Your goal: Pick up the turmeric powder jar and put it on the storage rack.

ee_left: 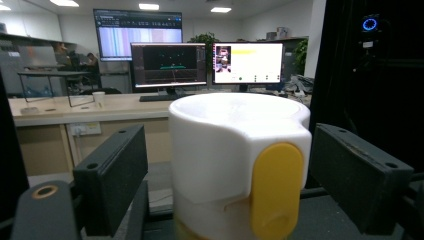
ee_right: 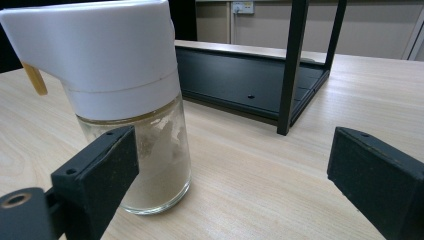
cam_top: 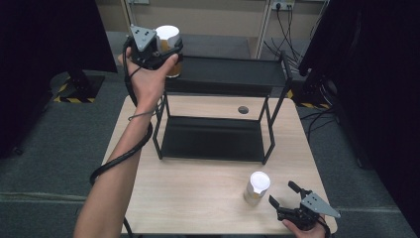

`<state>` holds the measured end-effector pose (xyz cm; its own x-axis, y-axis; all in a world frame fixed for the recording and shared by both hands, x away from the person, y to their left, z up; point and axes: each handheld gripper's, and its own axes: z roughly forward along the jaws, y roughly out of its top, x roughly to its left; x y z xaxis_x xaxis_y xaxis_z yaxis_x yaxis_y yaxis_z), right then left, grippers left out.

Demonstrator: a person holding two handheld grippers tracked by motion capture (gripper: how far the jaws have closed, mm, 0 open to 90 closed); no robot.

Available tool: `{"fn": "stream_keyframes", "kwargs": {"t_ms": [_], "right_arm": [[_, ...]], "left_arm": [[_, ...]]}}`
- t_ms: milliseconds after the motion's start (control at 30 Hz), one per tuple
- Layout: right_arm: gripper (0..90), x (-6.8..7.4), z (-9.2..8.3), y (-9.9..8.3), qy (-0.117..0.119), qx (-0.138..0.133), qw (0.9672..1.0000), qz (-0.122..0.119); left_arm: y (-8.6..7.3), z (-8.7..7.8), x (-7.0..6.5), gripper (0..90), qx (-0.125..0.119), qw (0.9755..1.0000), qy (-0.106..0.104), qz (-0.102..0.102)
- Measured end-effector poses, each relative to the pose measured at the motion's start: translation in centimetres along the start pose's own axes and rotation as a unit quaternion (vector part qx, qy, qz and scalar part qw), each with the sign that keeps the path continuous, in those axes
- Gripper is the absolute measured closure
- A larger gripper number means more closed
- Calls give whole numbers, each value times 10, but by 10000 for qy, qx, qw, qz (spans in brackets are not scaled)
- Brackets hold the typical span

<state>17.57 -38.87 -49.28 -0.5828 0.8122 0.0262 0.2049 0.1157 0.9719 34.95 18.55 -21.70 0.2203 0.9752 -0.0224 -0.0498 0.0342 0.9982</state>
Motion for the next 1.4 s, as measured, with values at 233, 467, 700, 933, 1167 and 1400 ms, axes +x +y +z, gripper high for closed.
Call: {"fn": "stream_keyframes", "kwargs": {"t_ms": [233, 467, 700, 933, 1167, 1400], "right_arm": [[67, 1, 0, 0, -2, 5, 10000, -21], [66, 1, 0, 0, -12, 2, 10000, -30], [66, 1, 0, 0, -16, 7, 10000, -35], [67, 2, 0, 0, -18, 9, 10000, -39], [66, 2, 0, 0, -26, 10, 10000, -53], [66, 2, 0, 0, -25, 14, 10000, -47]], "left_arm": [[-5, -16, 4, 145, -138, 9999, -80, -20], [-14, -31, 5, 145, -219, 9996, -190, 27], [-24, -44, 4, 144, -291, 9993, -249, 9], [-35, -56, 4, 144, -352, 9989, -309, 3], [-46, -64, 4, 144, -333, 9987, -388, 1], [-56, -69, 3, 142, -320, 9984, -467, -5]]}}
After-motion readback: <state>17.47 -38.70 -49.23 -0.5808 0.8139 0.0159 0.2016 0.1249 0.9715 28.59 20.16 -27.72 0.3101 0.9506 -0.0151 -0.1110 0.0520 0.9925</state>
